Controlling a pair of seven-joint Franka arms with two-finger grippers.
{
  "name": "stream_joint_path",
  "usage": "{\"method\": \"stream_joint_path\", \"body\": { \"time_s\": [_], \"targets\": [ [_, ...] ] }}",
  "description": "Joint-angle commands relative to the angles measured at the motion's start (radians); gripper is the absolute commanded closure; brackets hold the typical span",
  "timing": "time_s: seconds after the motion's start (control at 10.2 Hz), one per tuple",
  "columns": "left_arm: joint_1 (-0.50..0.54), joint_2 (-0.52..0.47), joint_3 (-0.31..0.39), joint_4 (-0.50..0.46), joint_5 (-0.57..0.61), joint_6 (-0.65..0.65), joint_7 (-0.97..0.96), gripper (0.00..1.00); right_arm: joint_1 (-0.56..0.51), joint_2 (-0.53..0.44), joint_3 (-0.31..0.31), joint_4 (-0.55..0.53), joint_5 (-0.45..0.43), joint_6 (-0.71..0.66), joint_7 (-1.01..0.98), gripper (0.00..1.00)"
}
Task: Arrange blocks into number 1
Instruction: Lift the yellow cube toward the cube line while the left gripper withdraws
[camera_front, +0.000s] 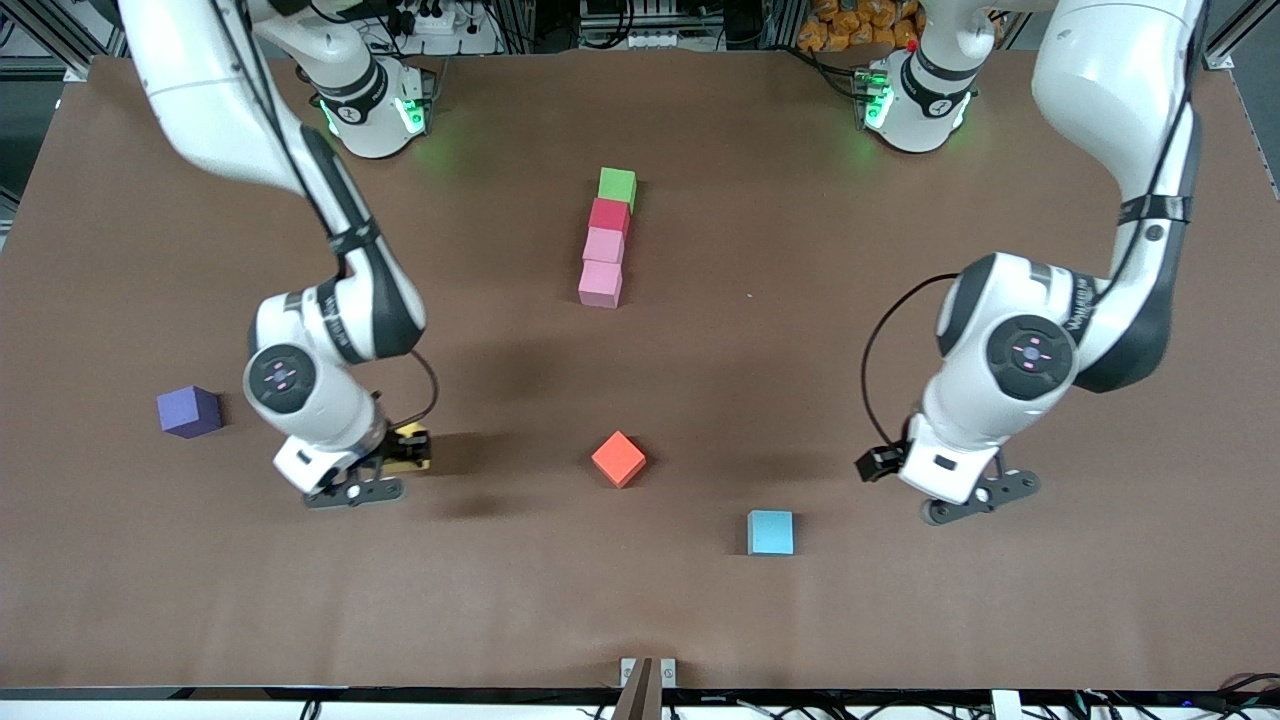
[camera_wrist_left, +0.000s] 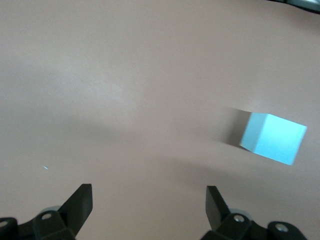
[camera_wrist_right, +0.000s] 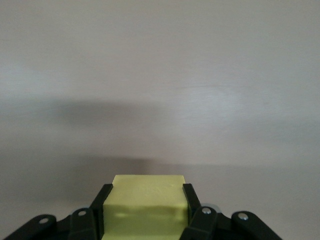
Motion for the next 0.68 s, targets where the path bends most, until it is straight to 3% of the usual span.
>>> {"method": "stream_joint_path", "body": {
  "time_s": [0.0,0.59],
  "targets": [
    [0.061,-0.062,-0.012,-0.038,0.020,-0.067,0.116,0.00,0.085,-0.076,0.007,-0.032,0.004,-0.102,0.151,1.00],
    [0.109,-0.141,-0.020,-0.133,0.001,-0.111,0.201,0.00,0.248,-0.081,0.084,-0.114,-0.007,-0.043,0.421,1.00]
  ]
}}
